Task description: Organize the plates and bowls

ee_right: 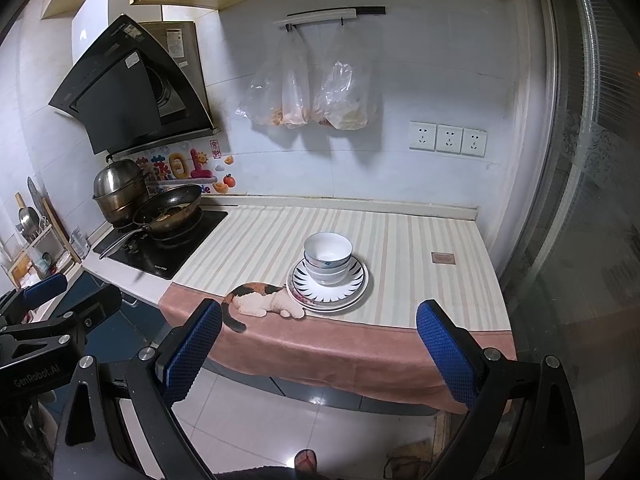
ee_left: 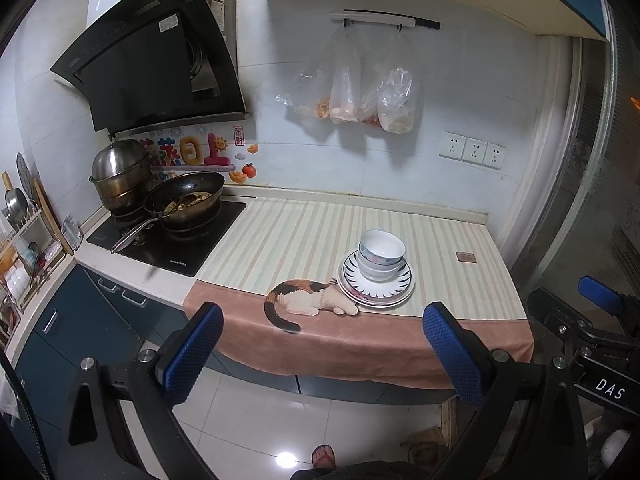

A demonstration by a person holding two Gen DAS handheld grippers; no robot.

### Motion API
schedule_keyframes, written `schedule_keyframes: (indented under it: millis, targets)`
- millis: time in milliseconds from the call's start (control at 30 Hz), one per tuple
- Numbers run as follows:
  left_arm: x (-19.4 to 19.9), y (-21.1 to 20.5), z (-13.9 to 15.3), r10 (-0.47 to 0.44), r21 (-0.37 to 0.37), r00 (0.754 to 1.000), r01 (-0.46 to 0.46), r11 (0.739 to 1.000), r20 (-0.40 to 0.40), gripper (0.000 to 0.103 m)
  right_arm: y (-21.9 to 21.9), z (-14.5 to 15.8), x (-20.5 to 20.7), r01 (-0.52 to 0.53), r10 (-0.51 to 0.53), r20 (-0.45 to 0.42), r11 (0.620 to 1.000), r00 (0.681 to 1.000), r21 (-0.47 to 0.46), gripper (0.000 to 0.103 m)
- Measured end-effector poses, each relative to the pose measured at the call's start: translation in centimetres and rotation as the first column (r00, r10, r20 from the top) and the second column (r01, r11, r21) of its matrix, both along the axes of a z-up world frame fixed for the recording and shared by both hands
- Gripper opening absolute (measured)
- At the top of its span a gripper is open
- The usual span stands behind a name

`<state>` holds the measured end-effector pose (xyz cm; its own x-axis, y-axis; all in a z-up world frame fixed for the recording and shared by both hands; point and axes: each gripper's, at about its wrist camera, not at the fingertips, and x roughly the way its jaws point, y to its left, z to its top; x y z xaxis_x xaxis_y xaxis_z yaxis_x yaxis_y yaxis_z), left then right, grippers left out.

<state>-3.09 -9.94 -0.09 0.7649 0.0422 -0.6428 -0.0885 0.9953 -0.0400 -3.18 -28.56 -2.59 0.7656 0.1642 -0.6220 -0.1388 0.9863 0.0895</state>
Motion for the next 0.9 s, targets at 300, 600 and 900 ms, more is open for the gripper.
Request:
schedule_keyframes:
  millis: [300, 600, 900]
  targets:
    - [0.2, 0.2, 0.1, -0.006, -0.001, 1.0, 0.006, 1.0, -0.002, 0.102, -0.2, 0.0, 0.0, 0.001, -0.001, -0.002, 1.0, 1.0, 0.0, 0.1]
    - [0.1, 0.4, 0.0, -0.009, -0.001, 1.0, 0.009, 1.0, -0.002, 0.102, -0.6, 0.0, 0.2, 0.001, -0.001, -0.006, 1.0, 1.0, 0.001, 0.1]
    - [0.2, -1.1, -0.3, 0.004, 0.001, 1.0, -0.004, 1.0, -0.01, 0.102, -0.9, -0.1, 0.7, -0.003, 0.003, -0.018, 1.0, 1.0, -0.002, 0.1]
